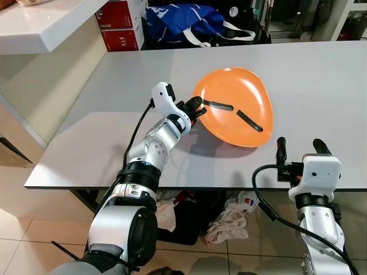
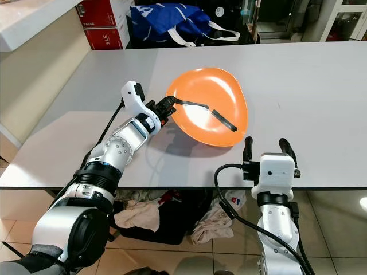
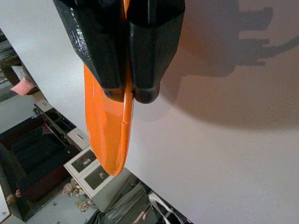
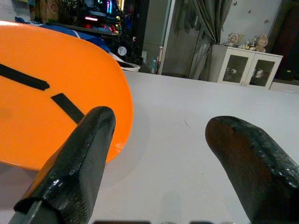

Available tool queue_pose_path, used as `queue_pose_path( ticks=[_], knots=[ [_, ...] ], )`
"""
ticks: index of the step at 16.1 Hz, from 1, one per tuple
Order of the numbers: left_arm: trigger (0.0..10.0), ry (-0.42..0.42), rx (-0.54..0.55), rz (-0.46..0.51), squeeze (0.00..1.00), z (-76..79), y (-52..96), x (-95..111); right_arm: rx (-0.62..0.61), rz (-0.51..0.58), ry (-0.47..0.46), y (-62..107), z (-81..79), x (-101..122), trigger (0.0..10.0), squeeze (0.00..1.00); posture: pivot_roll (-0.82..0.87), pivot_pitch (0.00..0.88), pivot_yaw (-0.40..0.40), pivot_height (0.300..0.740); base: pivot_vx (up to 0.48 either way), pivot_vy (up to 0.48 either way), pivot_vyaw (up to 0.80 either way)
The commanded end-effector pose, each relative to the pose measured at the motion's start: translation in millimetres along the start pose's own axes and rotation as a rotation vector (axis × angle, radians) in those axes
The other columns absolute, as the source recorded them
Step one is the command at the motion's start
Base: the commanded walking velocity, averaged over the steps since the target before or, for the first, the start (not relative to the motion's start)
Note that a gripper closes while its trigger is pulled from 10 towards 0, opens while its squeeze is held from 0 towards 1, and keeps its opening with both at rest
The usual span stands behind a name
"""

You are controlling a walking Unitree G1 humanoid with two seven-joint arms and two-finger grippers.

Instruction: Setting the table

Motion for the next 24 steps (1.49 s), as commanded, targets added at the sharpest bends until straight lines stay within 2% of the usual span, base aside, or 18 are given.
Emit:
queue_pose_path(
  ticks=[1, 2, 3, 9, 10, 12, 13, 20, 24],
  knots=[
    [0.0, 0.051, -0.052, 0.017, 0.0, 27.4, -9.8, -2, 0.008, 0.011, -0.01, 0.0, -1.1, 6, 10.0, 0.0, -0.17, 0.0, 0.113, 0.74, 0.0, 0.0, 0.0],
    [0.0, 0.107, 0.105, -0.047, 0.0, -4.6, -4.2, -29, 0.025, -0.01, -0.005, 5.3, -2.7, 4, 10.0, 0.0, -0.17, 0.0, 0.102, 0.74, 0.0, 0.0, 0.0],
    [0.0, 0.122, 0.173, -0.08, 0.0, -18.7, 0.7, -42, 0.032, -0.018, -0.004, 7.2, -3.7, 3, 10.0, 0.0, -0.17, 0.0, 0.103, 0.74, 0.0, 0.0, 0.0],
    [0.0, 0.104, 0.222, -0.094, 0.0, -27.8, 3.0, -49, 0.033, -0.027, -0.003, 8.9, -3.3, 2, 10.0, 0.0, -0.17, 0.0, 0.105, 0.74, 0.0, 0.0, 0.0],
    [0.0, 0.105, 0.228, -0.089, 1.0, -28.3, 2.8, -48, 0.033, -0.027, -0.003, 9.1, -3.1, 2, 10.0, 0.0, -0.17, 0.0, 0.105, 0.74, 0.0, 0.0, 0.0],
    [0.0, 0.102, 0.231, -0.087, 1.0, -28.6, 2.7, -48, 0.033, -0.028, -0.003, 9.2, -2.9, 2, 10.0, 0.0, -0.17, 0.0, 0.105, 0.74, 0.0, 0.0, 0.0],
    [10.0, 0.095, 0.233, -0.083, 1.0, -28.6, 2.4, -47, 0.032, -0.029, -0.003, 9.4, -2.6, 2, 10.0, 0.0, -0.17, 0.0, 0.105, 0.74, 0.0, 0.0, 0.0],
    [10.0, 0.083, 0.277, -0.07, 1.0, -34.7, 3.2, -43, 0.033, -0.03, -0.002, 9.2, -2.9, 3, 10.0, 0.0, -0.17, 0.0, 0.104, 0.74, 0.0, 0.0, 0.0],
    [10.0, 0.036, 0.295, -0.052, 1.0, -36.6, 3.0, -36, 0.032, -0.029, -0.001, 8.2, -2.7, 3, 10.0, 0.0, -0.17, 0.0, 0.106, 0.74, 0.0, 0.0, 0.0]
  ],
)
Point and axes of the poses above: a point about 5 cm out from each wrist's last joint towards the gripper, its own y axis pointing back from the gripper into the wrist, its own x axis along the axis of the wrist's last joint, z = x × y, the point moved 4 cm from there along -y, pointing out of the wrist towards the gripper, and after that the axes turned 7 degrees about -y, right-handed, at the moved point
